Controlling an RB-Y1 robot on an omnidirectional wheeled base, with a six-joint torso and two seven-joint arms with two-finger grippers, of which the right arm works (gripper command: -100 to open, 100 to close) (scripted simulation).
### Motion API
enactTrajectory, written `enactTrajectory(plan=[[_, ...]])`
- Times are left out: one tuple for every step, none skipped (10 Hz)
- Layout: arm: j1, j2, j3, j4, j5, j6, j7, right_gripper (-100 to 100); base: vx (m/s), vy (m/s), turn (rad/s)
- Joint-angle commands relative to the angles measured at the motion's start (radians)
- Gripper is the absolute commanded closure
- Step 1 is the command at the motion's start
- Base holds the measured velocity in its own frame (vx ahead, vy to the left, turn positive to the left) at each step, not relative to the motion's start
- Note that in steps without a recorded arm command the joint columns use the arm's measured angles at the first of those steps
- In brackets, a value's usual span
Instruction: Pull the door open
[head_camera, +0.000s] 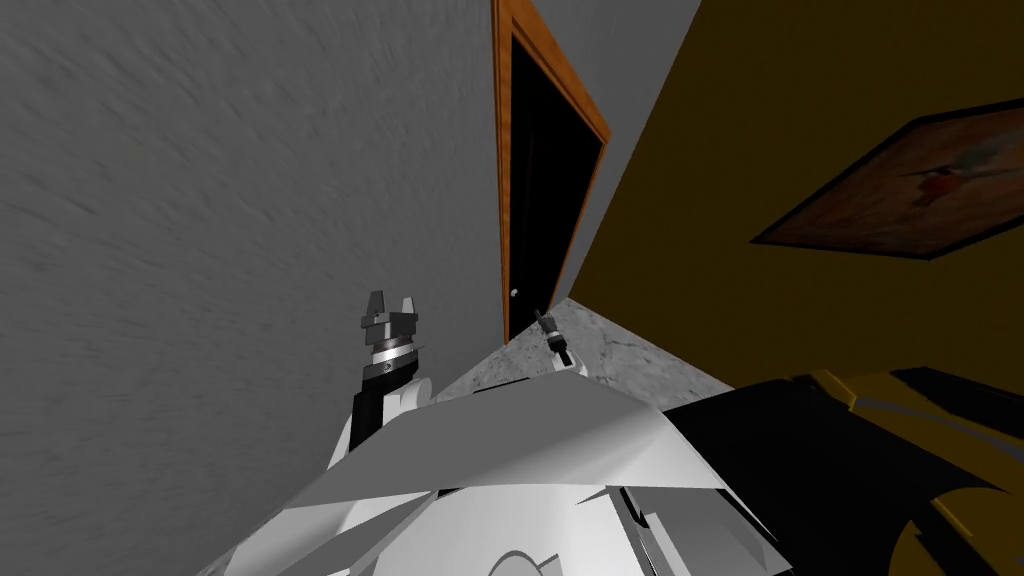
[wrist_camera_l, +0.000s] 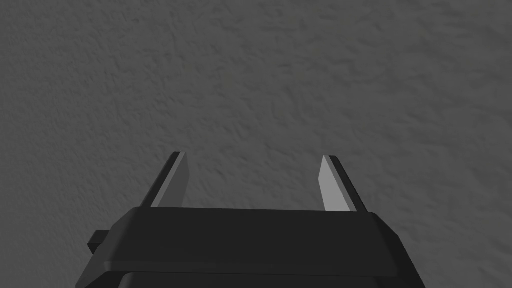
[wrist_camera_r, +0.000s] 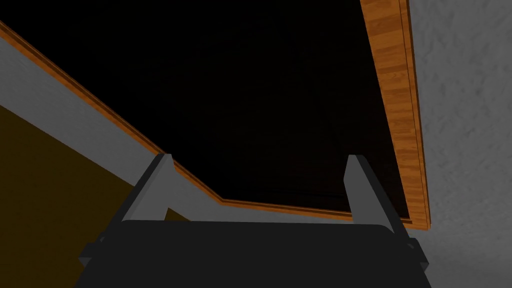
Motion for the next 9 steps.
enactTrajectory(plan=[[-0.023, -0.004, -0.006, 0.050, 0.016, -0.016, 0.033, -100, 0.041, -0.061, 0.078], [-0.041, -0.006, -0.010, 0.079, 0.030, -0.030, 0.061, -100, 0.052, -0.074, 0.162], [-0.041, -0.006, -0.010, 0.096, 0.030, -0.030, 0.061, -100, 0.034, -0.063, 0.054], [-0.059, -0.008, -0.014, 0.134, 0.043, -0.043, 0.089, -100, 0.038, -0.068, 0.089], [-0.076, -0.010, -0.019, 0.175, 0.056, -0.055, 0.115, -100, 0.061, -0.090, 0.139], [-0.093, -0.012, -0.023, 0.214, 0.070, -0.068, 0.142, -100, 0.056, -0.103, 0.133], [-0.111, -0.014, -0.027, 0.238, 0.083, -0.080, 0.169, -100, 0.055, -0.110, 0.147], [-0.111, -0.014, -0.027, 0.253, 0.083, -0.080, 0.169, -100, 0.042, -0.069, 0.044], [-0.126, -0.015, -0.031, 0.289, 0.094, -0.091, 0.193, -100, 0.030, -0.054, 0.067]])
